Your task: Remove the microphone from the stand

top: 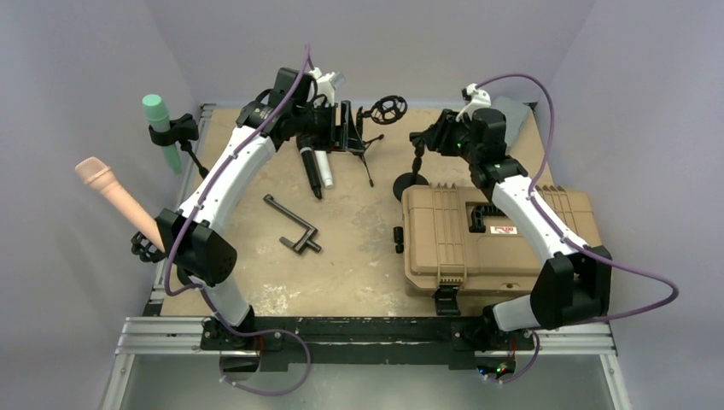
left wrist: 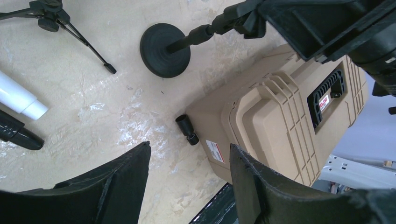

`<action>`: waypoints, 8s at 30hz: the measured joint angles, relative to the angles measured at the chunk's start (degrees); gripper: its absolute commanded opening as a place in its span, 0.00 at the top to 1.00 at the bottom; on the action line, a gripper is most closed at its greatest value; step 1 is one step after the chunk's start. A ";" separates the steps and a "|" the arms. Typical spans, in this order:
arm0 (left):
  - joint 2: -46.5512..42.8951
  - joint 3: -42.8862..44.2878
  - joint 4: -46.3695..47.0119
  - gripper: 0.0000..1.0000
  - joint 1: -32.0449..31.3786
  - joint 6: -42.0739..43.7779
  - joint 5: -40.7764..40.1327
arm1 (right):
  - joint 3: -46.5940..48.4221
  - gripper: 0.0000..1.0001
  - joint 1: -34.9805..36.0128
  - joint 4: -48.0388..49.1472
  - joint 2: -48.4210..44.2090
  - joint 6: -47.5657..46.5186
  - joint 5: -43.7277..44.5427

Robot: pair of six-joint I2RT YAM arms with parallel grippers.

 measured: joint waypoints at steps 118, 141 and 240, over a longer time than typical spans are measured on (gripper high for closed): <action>-53.86 -38.69 -0.61 1.00 31.89 -6.10 -83.43 | -2.19 0.13 19.17 0.09 -18.69 -3.26 -6.03; -58.38 -23.91 4.52 1.00 31.95 1.07 -78.93 | -2.25 0.13 19.17 0.28 -16.11 -3.17 -6.05; -14.93 -12.92 7.28 0.17 7.58 -4.20 -25.20 | 3.63 0.15 35.67 2.75 -1.44 7.52 -1.88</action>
